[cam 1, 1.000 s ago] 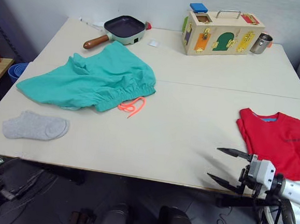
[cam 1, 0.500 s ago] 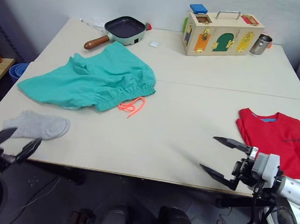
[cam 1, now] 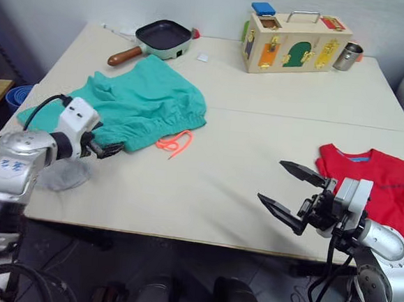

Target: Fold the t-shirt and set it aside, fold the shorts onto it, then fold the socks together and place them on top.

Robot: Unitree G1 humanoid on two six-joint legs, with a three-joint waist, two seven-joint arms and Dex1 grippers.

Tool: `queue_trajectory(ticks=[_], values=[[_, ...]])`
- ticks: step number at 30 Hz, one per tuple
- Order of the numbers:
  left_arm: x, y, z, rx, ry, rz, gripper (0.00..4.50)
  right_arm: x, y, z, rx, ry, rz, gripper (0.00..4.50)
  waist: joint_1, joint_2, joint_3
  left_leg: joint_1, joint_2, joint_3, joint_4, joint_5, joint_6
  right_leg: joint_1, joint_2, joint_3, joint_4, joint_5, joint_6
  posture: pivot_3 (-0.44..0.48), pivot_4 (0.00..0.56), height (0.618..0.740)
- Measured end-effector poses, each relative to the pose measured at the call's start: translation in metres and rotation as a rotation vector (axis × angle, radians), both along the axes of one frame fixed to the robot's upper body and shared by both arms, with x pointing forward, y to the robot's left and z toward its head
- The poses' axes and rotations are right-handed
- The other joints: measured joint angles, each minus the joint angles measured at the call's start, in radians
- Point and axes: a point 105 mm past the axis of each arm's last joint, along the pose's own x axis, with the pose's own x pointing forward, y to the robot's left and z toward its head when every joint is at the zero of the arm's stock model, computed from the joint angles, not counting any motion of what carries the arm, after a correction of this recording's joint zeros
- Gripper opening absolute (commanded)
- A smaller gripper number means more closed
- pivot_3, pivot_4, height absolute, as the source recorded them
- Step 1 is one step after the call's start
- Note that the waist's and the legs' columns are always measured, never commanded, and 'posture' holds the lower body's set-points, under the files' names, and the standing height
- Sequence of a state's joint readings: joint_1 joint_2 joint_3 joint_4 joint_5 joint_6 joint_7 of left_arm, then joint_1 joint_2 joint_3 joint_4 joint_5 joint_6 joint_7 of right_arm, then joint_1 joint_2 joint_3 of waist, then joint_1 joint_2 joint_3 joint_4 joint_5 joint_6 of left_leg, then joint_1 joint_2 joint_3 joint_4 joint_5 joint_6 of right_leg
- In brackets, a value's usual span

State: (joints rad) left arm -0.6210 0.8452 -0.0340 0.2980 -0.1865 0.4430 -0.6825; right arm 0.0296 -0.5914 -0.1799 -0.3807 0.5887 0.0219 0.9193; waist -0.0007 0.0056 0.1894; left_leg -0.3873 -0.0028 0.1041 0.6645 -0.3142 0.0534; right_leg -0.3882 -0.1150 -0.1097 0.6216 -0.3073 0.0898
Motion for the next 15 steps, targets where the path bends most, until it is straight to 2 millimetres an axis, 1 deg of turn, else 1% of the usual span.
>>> queue_trajectory(ticks=[2, 5, 7, 9, 12, 14, 15], values=[[0.007, -0.003, -0.007, 0.018, 0.016, -0.022, 4.50, 0.000, -0.001, -0.001, -0.011, 0.001, -0.008, 4.49, 0.000, -0.002, 0.000, -0.001, 0.000, 0.003, 0.000, 0.001, 0.001, -0.003, 0.000, 0.001, 0.003, 0.000, 0.000, 0.000, 0.150, 0.740], [0.019, -0.010, -0.021, -0.006, 0.054, -0.049, 3.86, 0.001, -0.006, -0.003, -0.019, 0.004, -0.041, 4.50, 0.003, -0.004, 0.000, -0.001, 0.000, 0.004, 0.002, 0.002, 0.001, -0.003, 0.000, 0.002, 0.003, 0.000, 0.001, 0.000, 0.150, 0.740], [0.027, -0.015, -0.029, -0.044, 0.077, -0.058, 3.26, 0.000, -0.011, -0.006, -0.046, 0.025, -0.056, 4.50, 0.007, -0.006, 0.000, -0.001, 0.000, 0.004, 0.003, 0.002, 0.002, -0.003, -0.001, 0.003, 0.004, 0.000, 0.002, 0.000, 0.150, 0.740], [0.036, -0.020, -0.029, -0.044, 0.069, -0.068, 2.59, -0.003, -0.016, -0.010, -0.076, 0.054, -0.067, 4.50, 0.018, -0.007, 0.001, -0.001, 0.000, 0.004, 0.004, 0.003, 0.002, -0.003, -0.001, 0.004, 0.004, 0.001, 0.003, 0.000, 0.150, 0.740], [0.040, -0.026, -0.030, -0.018, 0.063, -0.100, 1.71, -0.006, -0.025, -0.008, -0.093, 0.082, -0.100, 4.50, 0.024, -0.008, 0.000, -0.001, 0.000, 0.005, 0.004, 0.003, 0.002, -0.003, -0.002, 0.006, 0.004, 0.001, 0.003, 0.000, 0.150, 0.740], [0.039, -0.033, -0.033, -0.036, 0.072, -0.133, 1.10, -0.009, -0.030, -0.003, -0.087, 0.092, -0.121, 4.50, 0.026, -0.008, 0.000, -0.001, 0.000, 0.004, 0.004, 0.003, 0.002, -0.003, -0.002, 0.005, 0.005, 0.001, 0.003, 0.000, 0.150, 0.740], [0.039, -0.036, -0.033, -0.046, 0.076, -0.146, 0.70, -0.009, -0.031, 0.000, -0.077, 0.095, -0.131, 4.50, 0.027, -0.009, 0.000, -0.001, 0.000, 0.004, 0.004, 0.003, 0.002, -0.003, -0.003, 0.005, 0.005, 0.001, 0.003, 0.000, 0.150, 0.740]])
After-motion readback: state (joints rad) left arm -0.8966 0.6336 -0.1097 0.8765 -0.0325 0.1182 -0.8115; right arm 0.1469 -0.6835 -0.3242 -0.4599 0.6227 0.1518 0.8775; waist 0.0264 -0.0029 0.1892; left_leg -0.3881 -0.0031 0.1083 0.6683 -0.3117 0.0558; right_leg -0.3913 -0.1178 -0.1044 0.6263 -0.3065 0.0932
